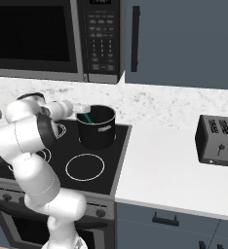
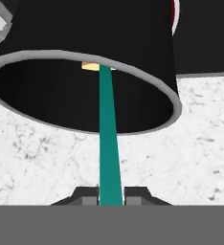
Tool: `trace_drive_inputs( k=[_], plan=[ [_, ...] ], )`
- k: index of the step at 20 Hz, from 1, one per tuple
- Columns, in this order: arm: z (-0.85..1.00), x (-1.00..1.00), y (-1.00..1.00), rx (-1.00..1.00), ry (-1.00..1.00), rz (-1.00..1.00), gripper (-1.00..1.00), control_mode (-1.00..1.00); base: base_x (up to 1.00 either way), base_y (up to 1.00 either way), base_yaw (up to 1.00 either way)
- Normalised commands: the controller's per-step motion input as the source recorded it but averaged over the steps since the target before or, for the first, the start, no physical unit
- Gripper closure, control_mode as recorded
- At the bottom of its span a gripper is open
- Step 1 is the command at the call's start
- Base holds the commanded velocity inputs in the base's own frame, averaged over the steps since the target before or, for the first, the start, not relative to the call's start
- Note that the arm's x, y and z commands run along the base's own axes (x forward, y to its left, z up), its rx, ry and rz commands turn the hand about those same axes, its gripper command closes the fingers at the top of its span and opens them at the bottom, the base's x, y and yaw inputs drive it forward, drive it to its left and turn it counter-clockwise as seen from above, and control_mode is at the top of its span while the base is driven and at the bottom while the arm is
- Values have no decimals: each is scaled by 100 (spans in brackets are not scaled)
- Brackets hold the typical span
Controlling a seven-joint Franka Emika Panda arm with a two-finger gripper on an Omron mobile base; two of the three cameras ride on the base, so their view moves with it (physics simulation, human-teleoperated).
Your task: Put the lemon and garlic in the pot. Retrieve the spatula and lightly stir the vegetables in the pot.
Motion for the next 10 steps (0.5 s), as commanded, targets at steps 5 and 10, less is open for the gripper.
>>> trace_drive_inputs(
  k=[5, 10],
  plan=[
    [23, 0, -4, 8, 17, -7, 100, -100, 0, 0, 0],
    [62, 0, 8, 12, 5, -5, 100, -100, 0, 0, 0]
  ],
)
